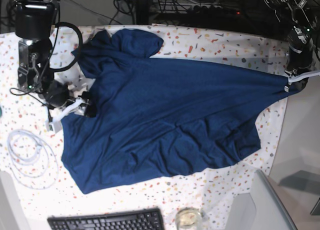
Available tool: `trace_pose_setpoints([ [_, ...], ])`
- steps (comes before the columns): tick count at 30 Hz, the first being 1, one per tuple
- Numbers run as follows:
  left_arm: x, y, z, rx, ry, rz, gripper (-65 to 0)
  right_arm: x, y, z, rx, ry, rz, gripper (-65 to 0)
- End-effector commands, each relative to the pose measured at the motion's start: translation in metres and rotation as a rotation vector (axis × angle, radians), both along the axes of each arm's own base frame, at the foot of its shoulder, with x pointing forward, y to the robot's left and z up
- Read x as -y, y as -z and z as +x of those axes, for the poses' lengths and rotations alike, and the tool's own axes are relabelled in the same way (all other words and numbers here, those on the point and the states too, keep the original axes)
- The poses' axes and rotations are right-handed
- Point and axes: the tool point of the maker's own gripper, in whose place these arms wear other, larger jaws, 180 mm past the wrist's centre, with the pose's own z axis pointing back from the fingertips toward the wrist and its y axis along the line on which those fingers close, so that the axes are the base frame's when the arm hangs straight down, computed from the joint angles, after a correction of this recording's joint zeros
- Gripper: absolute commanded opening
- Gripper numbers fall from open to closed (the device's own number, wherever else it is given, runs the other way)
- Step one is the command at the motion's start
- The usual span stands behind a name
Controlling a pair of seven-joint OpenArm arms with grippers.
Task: Layout the t-shirt on the table in an organized manner, then fold the t-shirt properly
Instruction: 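Lift the stretched edge and sweep it over the shirt body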
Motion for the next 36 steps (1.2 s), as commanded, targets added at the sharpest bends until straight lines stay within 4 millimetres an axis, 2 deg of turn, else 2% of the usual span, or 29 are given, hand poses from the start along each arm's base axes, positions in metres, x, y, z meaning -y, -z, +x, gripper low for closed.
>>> trace_pose_setpoints([
  [1, -0.005, -0.012, 0.004, 0.032, 0.002, 0.037, -65.0, -0.013, 0.001, -0.009, -0.03, -0.06, 0.022, -14.3],
  [4, -0.005, -0.012, 0.004, 0.032, 0.004, 0.037, -65.0, -0.027, 0.002, -0.017, -0.022, -0.138, 0.05, -14.9],
  [6, -0.005, -0.012, 0.004, 0.033, 0.004, 0.036, -65.0, -0.023, 0.004, -0.019, -0.033, -0.12, 0.045, -20.6],
  [8, -0.005, -0.012, 0.004, 0.033, 0.004, 0.036, -65.0, -0.021, 0.004, -0.019, -0.034, -0.12, 0.041, -31.8],
  [12, -0.004, -0.012, 0.001, 0.027, 0.009, 0.038, -65.0, -0.004, 0.005, -0.025, -0.069, -0.139, 0.003, -65.0],
  [14, 0.002, -0.012, 0.0, 0.02, 0.027, 0.038, -65.0, -0.002, 0.005, -0.032, -0.118, -0.178, -0.017, -64.8],
  [15, 0.007, -0.012, 0.001, 0.015, 0.046, 0.041, -65.0, 0.004, 0.0, -0.033, -0.129, -0.196, -0.04, -62.7],
  [16, 0.013, -0.012, 0.001, 0.01, 0.068, 0.043, -65.0, 0.012, -0.005, -0.039, -0.14, -0.201, -0.063, -64.2],
  [23, 0.048, -0.036, 0.031, 0.038, 0.261, 0.106, -65.0, 0.036, -0.074, -0.044, -0.021, -0.234, -0.234, -65.0],
  [26, 0.06, -0.053, 0.059, 0.085, 0.337, 0.137, -65.0, 0.049, -0.099, -0.038, 0.019, -0.225, -0.297, -65.0],
  [30, 0.073, -0.083, 0.096, 0.163, 0.422, 0.19, -65.0, 0.069, -0.131, -0.015, 0.067, -0.23, -0.383, -65.0],
  [36, 0.093, -0.153, 0.159, 0.341, 0.507, 0.277, -65.0, 0.094, -0.175, 0.031, 0.145, -0.205, -0.454, -65.0],
])
